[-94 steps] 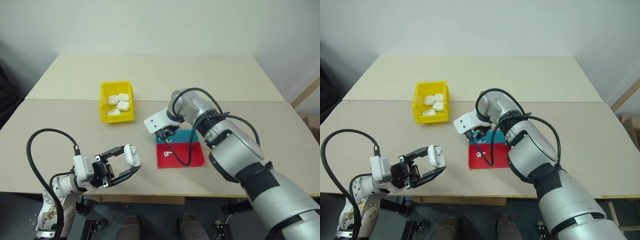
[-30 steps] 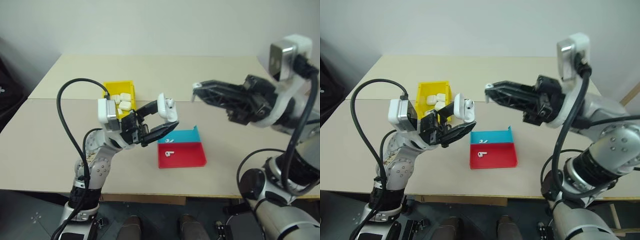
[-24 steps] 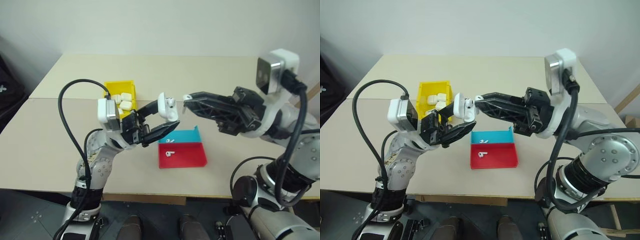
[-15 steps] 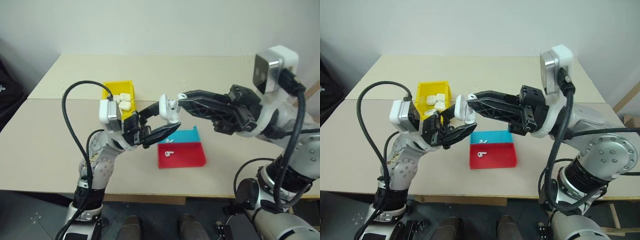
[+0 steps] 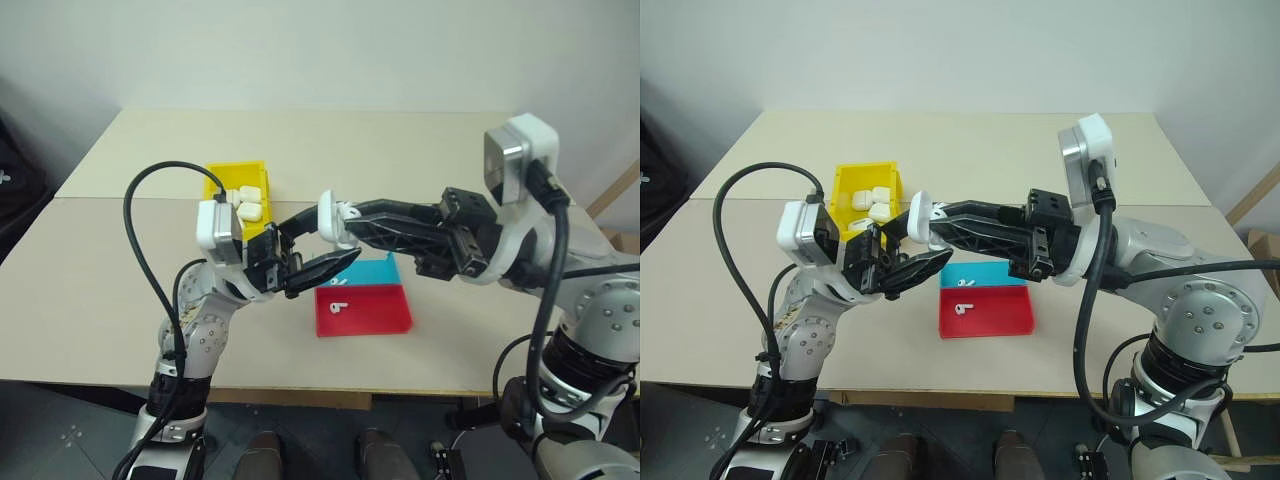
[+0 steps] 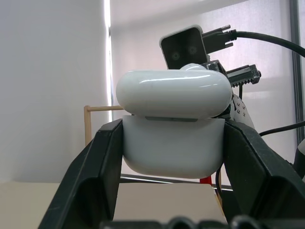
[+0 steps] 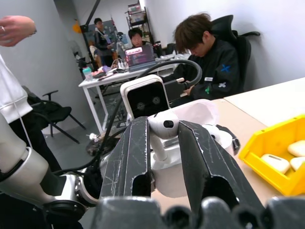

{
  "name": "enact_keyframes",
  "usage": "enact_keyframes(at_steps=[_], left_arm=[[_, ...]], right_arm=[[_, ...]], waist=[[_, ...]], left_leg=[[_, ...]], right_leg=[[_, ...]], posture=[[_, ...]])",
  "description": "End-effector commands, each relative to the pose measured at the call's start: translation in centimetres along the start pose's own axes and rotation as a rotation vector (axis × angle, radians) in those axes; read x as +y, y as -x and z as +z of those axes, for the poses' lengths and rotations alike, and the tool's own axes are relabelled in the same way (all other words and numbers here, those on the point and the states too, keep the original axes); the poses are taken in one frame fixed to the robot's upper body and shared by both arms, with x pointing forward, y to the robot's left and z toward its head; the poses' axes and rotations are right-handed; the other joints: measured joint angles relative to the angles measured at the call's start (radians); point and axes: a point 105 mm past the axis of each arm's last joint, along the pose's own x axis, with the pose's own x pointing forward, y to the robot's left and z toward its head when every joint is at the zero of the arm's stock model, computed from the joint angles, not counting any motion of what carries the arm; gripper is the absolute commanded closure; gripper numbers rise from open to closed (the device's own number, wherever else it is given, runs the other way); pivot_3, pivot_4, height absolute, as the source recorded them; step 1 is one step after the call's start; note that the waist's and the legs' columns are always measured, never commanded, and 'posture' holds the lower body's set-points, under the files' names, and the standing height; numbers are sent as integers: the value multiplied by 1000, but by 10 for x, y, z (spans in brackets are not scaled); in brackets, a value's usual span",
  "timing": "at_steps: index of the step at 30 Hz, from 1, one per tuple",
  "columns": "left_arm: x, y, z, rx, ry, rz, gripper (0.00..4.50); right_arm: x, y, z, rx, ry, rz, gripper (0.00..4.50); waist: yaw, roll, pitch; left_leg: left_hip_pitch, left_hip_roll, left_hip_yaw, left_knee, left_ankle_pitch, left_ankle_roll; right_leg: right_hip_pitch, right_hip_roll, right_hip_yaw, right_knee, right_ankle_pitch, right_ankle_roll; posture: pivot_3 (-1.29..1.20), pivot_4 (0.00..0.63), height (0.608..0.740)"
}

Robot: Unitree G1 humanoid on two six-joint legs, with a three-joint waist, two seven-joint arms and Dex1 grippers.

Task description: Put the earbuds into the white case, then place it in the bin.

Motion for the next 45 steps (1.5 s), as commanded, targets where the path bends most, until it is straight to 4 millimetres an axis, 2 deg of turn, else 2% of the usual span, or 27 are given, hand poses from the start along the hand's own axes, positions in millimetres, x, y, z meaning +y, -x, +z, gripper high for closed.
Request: enact_keyframes(at_steps=[1,15,18,21,28,33,37,40,45], left_arm=[[-2,-2,9,-33,-34,-12,1722],[-2,-2,6,-14,-40,-14,1722],[-2,-2,6,-13,-41,-17,1722],[-2,-1,6,-13,-44,-18,1722],[0,-1,4,-14,-49,-14,1722],[5,1,0,5,-63,1,1722],[8,3,-3,34,-63,-2,1722],[12,3,-6,48,-62,0,1722],[18,1,-13,56,-73,1,1722]], right_arm=[[5,-1,4,-20,29,20,3578],[8,-4,0,-30,79,22,3578],[12,-6,-3,-14,109,35,2824],[10,-6,-5,-15,121,18,1778],[11,1,0,-38,114,45,1778],[8,14,16,-62,146,52,1778],[1,16,32,-26,195,43,1778],[-7,8,44,42,210,55,2328],[-13,-3,49,136,244,135,4078]], waist=[[0,0,0],[1,0,0],[1,0,0],[2,0,0],[3,-1,0],[5,-1,0],[2,-1,1],[2,-1,1],[3,-1,1]], left_leg=[[0,0,0,0,0,0],[0,0,0,0,0,0],[0,0,0,0,0,0],[0,0,0,0,0,0],[-1,0,0,0,0,0],[-1,0,0,0,0,0],[0,0,0,0,0,0],[0,0,0,0,0,0],[0,0,0,-1,0,0]], right_leg=[[0,0,0,0,0,0],[0,0,0,-1,0,0],[0,0,0,-1,0,0],[0,0,0,-1,0,0],[0,0,0,-1,0,0],[0,0,0,-1,0,0],[0,0,0,-1,0,0],[0,1,0,-1,0,0],[0,1,0,-3,0,0]], posture=[[0,150,740],[0,150,740],[0,150,740],[0,150,740],[0,150,740],[0,150,740],[0,150,740],[0,150,740],[0,150,740]])
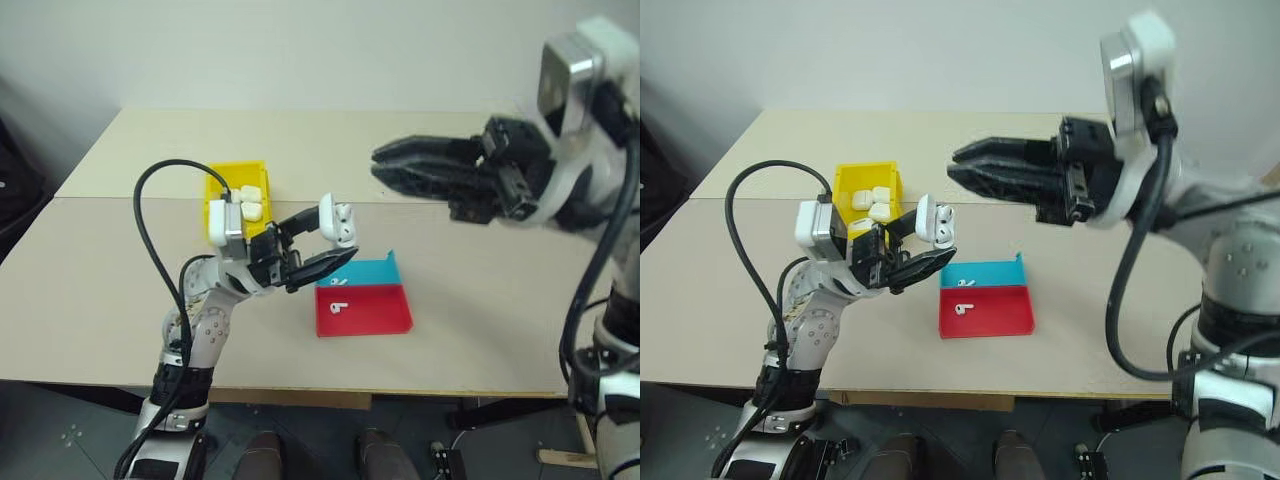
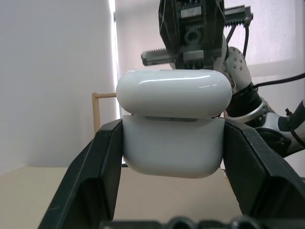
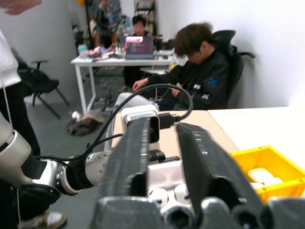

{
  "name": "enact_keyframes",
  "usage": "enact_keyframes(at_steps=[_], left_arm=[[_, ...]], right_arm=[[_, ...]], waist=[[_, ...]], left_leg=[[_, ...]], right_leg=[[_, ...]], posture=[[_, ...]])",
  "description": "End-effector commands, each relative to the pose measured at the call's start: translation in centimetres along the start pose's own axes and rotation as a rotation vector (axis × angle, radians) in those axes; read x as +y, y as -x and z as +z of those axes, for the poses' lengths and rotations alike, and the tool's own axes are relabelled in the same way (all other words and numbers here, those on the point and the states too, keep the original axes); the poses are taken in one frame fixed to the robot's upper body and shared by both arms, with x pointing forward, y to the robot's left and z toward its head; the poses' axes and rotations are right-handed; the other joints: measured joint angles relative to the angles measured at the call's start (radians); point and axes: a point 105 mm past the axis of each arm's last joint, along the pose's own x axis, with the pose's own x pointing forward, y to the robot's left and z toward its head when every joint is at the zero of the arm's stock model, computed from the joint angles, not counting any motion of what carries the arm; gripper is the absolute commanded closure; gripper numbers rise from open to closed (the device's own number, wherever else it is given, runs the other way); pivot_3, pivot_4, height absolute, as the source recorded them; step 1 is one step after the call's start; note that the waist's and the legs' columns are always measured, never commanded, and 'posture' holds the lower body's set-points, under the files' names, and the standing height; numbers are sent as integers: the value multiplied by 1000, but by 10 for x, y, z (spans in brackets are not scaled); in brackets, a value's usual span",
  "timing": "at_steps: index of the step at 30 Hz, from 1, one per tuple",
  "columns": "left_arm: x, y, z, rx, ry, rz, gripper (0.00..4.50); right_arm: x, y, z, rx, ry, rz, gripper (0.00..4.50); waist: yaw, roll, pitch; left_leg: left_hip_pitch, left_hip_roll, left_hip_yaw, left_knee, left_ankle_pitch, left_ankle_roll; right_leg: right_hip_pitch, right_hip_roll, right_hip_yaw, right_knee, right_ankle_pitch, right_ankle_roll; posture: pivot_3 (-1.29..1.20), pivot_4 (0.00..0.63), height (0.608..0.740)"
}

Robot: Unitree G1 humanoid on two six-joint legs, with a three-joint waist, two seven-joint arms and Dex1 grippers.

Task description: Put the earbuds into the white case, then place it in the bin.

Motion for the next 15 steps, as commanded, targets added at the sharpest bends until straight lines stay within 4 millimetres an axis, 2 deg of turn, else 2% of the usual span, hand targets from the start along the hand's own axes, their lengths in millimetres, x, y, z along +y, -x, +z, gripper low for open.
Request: enact_keyframes(at_steps=[1,7,15], left_arm=[[2,-7,2,-11,-49,-25,1722],[7,-7,-8,14,-66,-9,1722],[11,-5,-13,42,-97,6,1722]], right_arm=[[-4,-8,0,64,30,70,4370],[-18,-29,-3,179,97,156,4463],[-32,-61,-7,328,219,204,4463]], waist=[[1,0,0],[1,0,0],[-2,0,0]], left_leg=[[0,0,0,0,0,0],[-1,0,0,0,0,0],[-2,0,0,0,0,0]], right_leg=[[0,0,0,0,0,0],[-1,0,0,0,0,0],[-2,-1,0,2,0,0]], posture=[[0,150,740],[0,150,740],[0,150,740]])
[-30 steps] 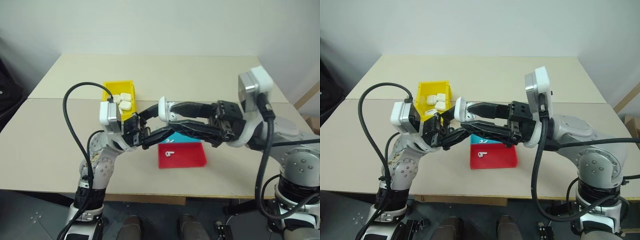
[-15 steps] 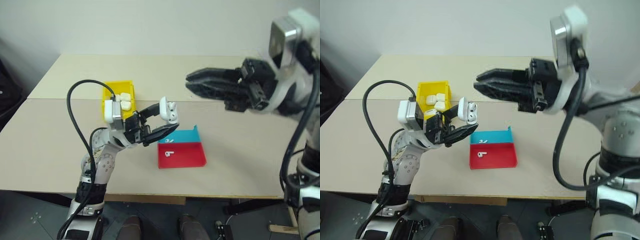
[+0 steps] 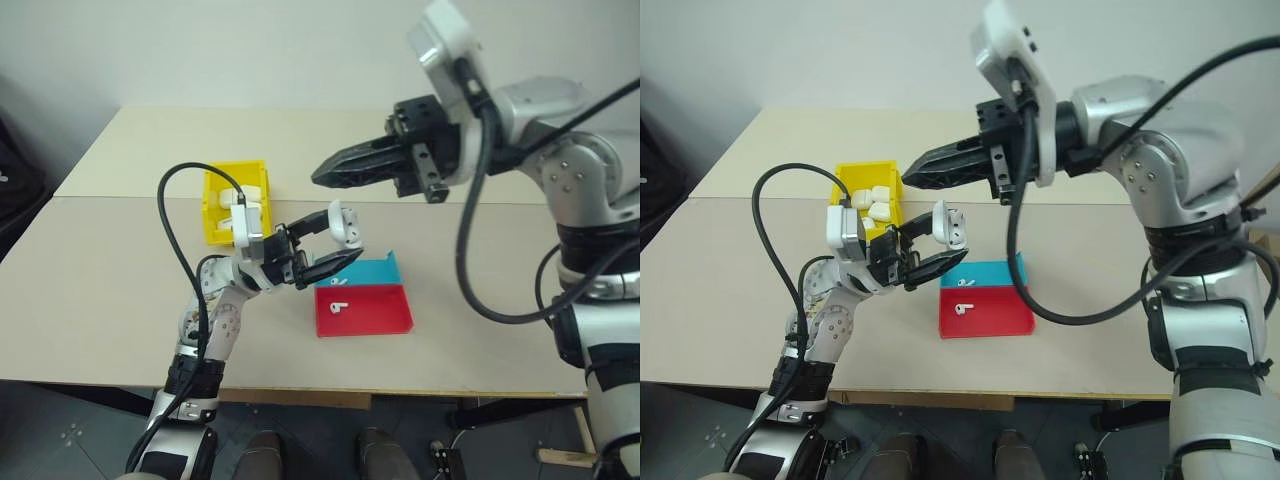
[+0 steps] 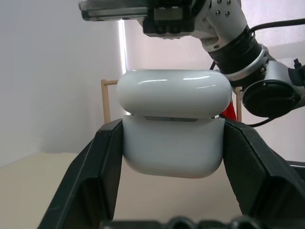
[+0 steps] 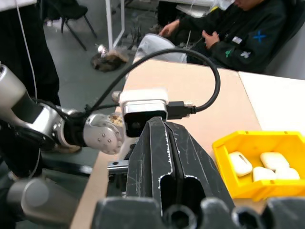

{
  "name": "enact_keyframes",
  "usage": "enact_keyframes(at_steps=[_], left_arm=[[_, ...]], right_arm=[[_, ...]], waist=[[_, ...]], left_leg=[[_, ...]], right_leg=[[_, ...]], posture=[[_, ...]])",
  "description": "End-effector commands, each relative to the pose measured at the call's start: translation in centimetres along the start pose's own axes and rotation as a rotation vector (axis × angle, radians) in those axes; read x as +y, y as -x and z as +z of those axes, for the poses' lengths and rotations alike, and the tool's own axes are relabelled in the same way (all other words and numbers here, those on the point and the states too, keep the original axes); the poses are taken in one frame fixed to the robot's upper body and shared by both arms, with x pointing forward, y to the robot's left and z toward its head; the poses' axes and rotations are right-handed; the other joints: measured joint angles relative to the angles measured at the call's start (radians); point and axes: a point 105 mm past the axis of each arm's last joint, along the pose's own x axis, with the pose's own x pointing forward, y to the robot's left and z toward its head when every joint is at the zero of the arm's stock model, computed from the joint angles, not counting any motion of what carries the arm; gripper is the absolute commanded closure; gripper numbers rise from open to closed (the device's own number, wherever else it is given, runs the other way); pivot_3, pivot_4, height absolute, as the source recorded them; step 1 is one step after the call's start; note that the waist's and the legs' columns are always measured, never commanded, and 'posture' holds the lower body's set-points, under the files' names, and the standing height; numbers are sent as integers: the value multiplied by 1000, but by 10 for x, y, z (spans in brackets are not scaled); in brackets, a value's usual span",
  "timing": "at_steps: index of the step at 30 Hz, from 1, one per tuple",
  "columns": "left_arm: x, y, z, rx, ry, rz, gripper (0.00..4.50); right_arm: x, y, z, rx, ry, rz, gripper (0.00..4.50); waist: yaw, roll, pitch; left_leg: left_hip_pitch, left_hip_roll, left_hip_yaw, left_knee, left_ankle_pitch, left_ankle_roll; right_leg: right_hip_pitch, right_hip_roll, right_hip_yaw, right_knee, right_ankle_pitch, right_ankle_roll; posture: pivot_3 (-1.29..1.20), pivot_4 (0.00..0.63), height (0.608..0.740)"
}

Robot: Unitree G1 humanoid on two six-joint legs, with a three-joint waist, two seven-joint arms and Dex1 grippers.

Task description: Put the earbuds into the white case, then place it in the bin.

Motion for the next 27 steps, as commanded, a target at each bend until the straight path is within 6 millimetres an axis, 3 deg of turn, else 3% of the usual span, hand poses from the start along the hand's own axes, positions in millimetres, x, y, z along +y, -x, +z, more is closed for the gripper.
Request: enact_keyframes(at_steps=[1,11,24,27], left_arm=[[1,-4,7,-17,-50,-13,1722],[0,-3,13,-38,-63,-4,1722],[0,-1,19,-75,-64,-3,1722],[0,-1,18,-77,-64,-2,1722]], right_arm=[[-3,-8,5,61,90,10,4463],[3,-13,-16,163,142,46,4463],[3,3,-34,214,145,13,4463],[1,8,-29,183,141,-12,4463]], waist=[[0,0,0],[4,0,0],[4,0,0],[4,0,0]], left_leg=[[0,0,0,0,0,0],[-1,0,-1,1,0,0],[-1,0,-1,1,0,0],[-1,0,-1,1,0,0]], right_leg=[[0,0,0,0,0,0],[0,-1,-1,0,0,0],[0,0,-1,1,0,0],[0,0,-1,1,0,0]], posture=[[0,150,740],[0,150,740],[0,150,740],[0,150,740]])
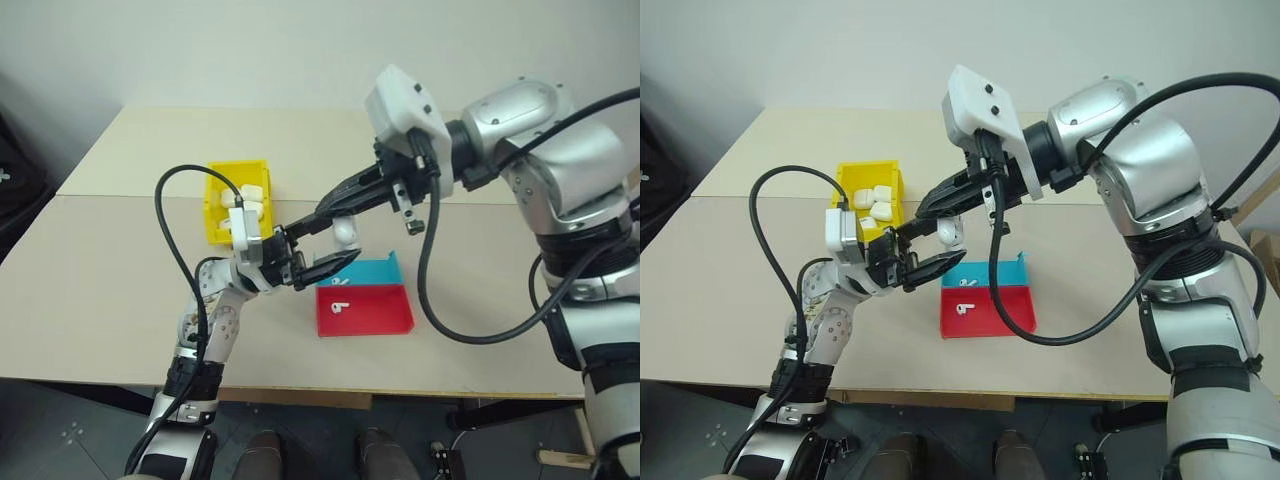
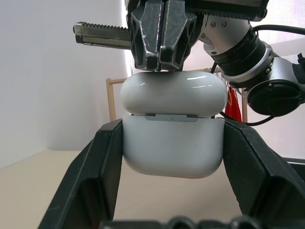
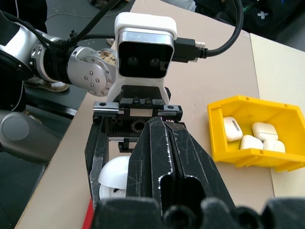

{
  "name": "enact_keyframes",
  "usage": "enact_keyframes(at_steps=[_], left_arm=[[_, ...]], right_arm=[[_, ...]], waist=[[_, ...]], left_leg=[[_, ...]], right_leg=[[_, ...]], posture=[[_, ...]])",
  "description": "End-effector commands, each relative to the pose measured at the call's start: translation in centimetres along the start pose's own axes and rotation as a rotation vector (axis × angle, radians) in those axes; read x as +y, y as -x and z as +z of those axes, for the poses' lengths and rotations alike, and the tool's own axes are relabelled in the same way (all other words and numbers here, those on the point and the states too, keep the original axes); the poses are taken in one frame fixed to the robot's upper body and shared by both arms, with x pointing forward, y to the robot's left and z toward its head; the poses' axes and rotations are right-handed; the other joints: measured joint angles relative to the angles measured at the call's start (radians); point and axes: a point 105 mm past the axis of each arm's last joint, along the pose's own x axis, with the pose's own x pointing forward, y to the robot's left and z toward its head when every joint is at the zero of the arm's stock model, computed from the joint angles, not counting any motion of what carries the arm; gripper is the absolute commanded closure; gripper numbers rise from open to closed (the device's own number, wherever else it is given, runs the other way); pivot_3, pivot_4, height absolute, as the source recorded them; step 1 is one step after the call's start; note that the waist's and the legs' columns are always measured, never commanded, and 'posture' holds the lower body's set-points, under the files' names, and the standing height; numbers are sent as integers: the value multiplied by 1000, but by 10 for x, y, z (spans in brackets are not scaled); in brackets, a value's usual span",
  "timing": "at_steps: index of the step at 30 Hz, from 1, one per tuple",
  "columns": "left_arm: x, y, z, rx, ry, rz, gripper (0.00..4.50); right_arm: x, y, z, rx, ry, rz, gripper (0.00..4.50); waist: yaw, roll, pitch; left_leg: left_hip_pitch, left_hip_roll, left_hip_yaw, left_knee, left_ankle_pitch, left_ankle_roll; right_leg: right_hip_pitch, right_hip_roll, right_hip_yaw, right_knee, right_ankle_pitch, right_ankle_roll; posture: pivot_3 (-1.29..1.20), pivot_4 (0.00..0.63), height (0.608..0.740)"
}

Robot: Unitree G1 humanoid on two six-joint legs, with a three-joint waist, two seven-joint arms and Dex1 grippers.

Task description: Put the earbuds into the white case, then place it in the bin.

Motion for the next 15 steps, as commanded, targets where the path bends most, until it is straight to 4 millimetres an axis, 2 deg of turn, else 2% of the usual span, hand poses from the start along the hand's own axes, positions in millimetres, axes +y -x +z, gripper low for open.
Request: enact_keyframes(at_steps=[1,8,12,15], left_arm=[[0,-4,18,-76,-51,-14,1722],[0,-3,18,-81,-49,-8,1722],[-1,0,19,-83,-54,3,1722],[-4,2,30,-139,-36,12,1722]], right_arm=[[-3,12,5,-26,15,-46,4463],[-9,23,10,-67,3,-107,4463],[-21,42,30,-236,-51,-198,4463],[-26,59,37,-347,-87,-278,4463]], waist=[[0,0,0],[0,0,0],[1,0,0],[0,0,0]], left_leg=[[0,0,0,0,0,0],[0,0,0,0,0,0],[0,0,0,0,0,0],[0,0,0,0,0,0]], right_leg=[[0,0,0,0,0,0],[0,0,0,0,0,0],[0,0,0,0,0,0],[0,0,0,0,0,0]], posture=[[0,150,740],[0,150,740],[0,150,740],[0,150,740]])
